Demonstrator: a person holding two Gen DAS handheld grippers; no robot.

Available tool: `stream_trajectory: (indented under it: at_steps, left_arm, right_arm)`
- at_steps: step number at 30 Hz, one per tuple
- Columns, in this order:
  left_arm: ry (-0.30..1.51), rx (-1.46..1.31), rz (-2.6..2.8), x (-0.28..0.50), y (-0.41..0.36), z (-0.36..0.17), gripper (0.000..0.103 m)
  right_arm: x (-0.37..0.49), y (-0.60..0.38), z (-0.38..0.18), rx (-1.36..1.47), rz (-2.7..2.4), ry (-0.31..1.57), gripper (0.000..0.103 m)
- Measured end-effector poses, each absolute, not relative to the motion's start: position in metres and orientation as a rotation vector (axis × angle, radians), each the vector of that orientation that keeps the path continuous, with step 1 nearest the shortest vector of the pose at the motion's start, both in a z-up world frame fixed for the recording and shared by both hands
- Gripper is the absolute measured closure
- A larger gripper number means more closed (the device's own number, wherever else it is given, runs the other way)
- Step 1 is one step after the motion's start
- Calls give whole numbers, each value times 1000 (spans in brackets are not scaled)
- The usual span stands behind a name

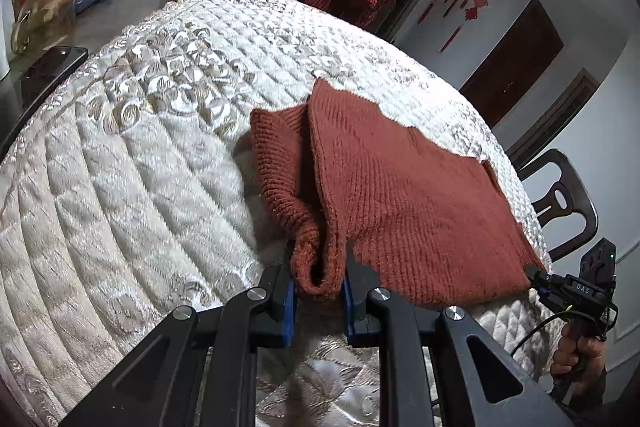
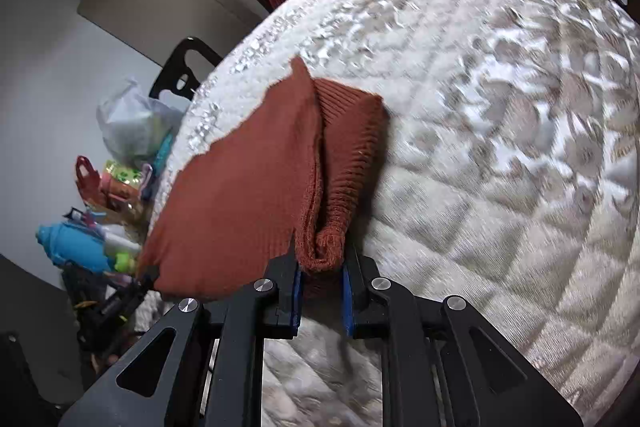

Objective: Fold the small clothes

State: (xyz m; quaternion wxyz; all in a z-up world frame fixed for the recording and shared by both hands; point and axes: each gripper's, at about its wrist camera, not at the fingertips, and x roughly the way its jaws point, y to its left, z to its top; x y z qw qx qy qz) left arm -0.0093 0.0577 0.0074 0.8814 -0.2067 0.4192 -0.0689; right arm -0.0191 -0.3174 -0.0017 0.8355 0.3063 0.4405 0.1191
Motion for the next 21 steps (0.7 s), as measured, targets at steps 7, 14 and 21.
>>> stream_trajectory:
  at_steps: [7, 14, 21]
  left_arm:
    - [846, -371, -145, -17, 55, 18, 82]
    - [768, -341, -117, -28, 68, 41, 80]
    - [732, -275, -125, -2, 56, 49, 80]
  right_arm:
    - [-24, -312, 13, 558, 245, 915, 85]
    - [-41, -311, 47, 402, 165, 816, 84]
    - [-22, -258, 55, 281, 269, 774, 84]
